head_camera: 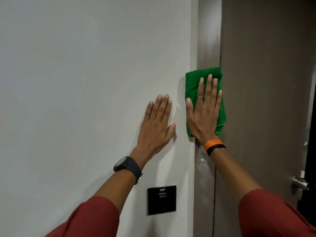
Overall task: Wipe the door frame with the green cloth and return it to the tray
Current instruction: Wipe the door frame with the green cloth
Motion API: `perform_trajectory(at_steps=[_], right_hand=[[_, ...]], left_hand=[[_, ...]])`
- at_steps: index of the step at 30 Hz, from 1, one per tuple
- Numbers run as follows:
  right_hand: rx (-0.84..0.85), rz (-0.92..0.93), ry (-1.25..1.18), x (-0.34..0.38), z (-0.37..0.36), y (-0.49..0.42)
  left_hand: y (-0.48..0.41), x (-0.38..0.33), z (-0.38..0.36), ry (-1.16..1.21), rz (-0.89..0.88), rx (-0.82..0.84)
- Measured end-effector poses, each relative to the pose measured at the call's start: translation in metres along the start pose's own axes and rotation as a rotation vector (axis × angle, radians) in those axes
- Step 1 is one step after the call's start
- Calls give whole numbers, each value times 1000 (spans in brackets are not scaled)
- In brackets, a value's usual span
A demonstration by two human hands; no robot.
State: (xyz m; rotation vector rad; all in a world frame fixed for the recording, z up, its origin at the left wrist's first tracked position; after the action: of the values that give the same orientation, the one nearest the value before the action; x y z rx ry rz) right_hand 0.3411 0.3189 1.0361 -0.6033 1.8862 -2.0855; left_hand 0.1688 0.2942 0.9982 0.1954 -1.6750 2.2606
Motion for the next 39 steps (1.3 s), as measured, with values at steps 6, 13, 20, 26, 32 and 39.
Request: perform_trajectory(at_steps=[6, 13, 20, 26, 32, 39], right_hand=[[-110, 17, 26, 0, -5, -54], [-108, 34, -24, -9, -5, -61], [54, -23, -68, -37, -15, 162], [115, -61, -21, -50, -23, 260], [54, -18, -13, -31, -13, 154], [-118, -48, 3, -11, -8, -28]], left_hand=[[0, 3, -18, -107, -30, -76], [3, 0, -21, -92, -3, -102], [9, -11, -23, -135, 4, -58], [10, -12, -22, -149, 6, -56], [10, -13, -17, -149, 18, -13], [8, -11, -19, -136, 17, -27]])
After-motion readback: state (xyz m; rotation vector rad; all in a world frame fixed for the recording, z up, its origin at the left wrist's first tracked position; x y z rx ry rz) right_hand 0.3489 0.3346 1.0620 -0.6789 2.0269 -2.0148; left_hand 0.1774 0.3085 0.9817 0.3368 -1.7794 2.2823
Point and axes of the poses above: each hand's wrist, its own y-axis away from the middle knuckle, its own z-axis out of the back of the hand, x = y × z, the point moved 1 cm from there along -y, towards the middle knuckle
